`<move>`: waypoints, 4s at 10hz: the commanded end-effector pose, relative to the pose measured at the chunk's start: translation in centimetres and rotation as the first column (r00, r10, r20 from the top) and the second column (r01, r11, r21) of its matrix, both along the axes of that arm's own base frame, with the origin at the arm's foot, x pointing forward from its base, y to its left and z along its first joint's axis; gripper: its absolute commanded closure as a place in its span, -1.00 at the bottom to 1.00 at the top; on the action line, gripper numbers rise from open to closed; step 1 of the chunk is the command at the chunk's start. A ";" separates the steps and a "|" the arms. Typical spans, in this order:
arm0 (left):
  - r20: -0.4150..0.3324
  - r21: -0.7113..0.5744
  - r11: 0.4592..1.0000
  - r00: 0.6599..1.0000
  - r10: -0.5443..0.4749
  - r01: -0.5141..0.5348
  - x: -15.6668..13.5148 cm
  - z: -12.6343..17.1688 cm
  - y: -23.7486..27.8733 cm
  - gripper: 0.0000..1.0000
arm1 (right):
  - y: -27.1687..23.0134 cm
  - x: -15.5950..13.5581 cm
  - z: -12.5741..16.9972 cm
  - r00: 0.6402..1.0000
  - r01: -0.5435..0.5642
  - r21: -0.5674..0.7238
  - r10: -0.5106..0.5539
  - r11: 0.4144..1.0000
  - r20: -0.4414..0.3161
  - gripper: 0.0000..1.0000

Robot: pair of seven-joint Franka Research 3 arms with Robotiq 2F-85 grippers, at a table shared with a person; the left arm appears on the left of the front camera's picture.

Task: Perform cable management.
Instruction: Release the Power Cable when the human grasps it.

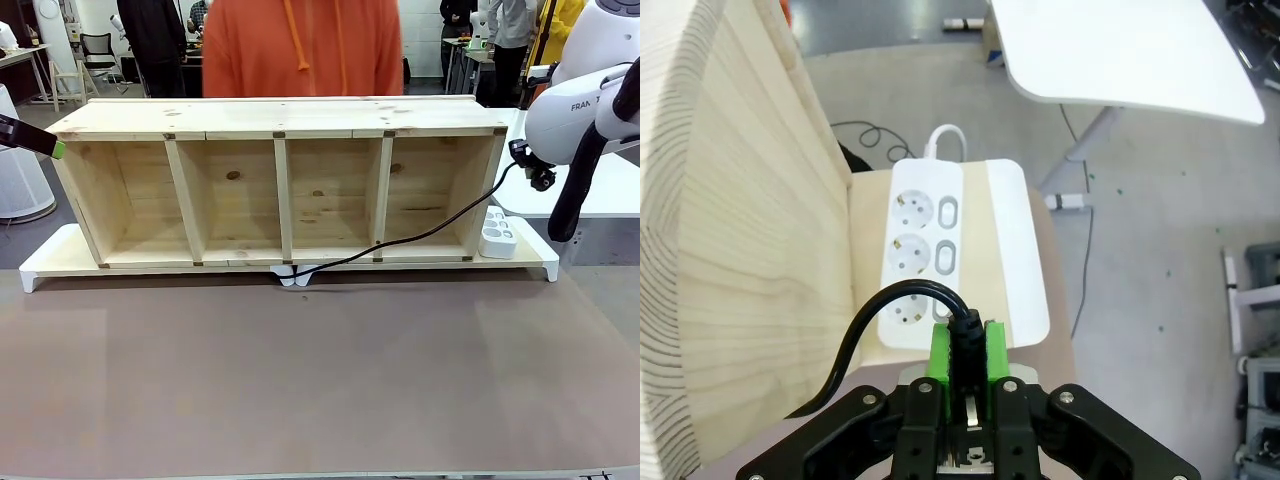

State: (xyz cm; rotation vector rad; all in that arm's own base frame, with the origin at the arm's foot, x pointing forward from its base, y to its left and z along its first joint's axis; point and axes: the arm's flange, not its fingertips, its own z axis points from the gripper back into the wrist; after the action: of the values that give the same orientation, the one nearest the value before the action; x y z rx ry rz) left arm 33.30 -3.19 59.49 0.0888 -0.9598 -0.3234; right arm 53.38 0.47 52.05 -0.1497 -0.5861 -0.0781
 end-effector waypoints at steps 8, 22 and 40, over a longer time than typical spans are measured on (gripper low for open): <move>0.007 0.003 1.000 1.000 0.001 -0.001 0.1 0.0 -0.1 -1.00 | 0.0 0.0 0.1 1.000 -0.002 -0.002 0.002 1.000 0.007 0.67; 0.007 0.003 1.000 1.000 0.001 -0.001 0.1 0.0 -0.1 -1.00 | 0.2 -0.6 1.0 0.998 0.000 -0.026 -0.001 1.000 -0.061 0.00; 0.007 0.003 1.000 1.000 0.001 -0.001 0.1 0.0 -0.1 -1.00 | -0.1 -0.7 1.1 0.999 0.006 -0.026 -0.007 1.000 -0.041 -1.00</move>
State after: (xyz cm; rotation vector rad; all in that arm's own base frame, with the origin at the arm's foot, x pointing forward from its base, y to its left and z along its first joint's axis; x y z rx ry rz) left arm 33.30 -3.19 59.49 0.0889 -0.9598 -0.3234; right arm 52.66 0.35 53.27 -0.1782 -0.5520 -0.0711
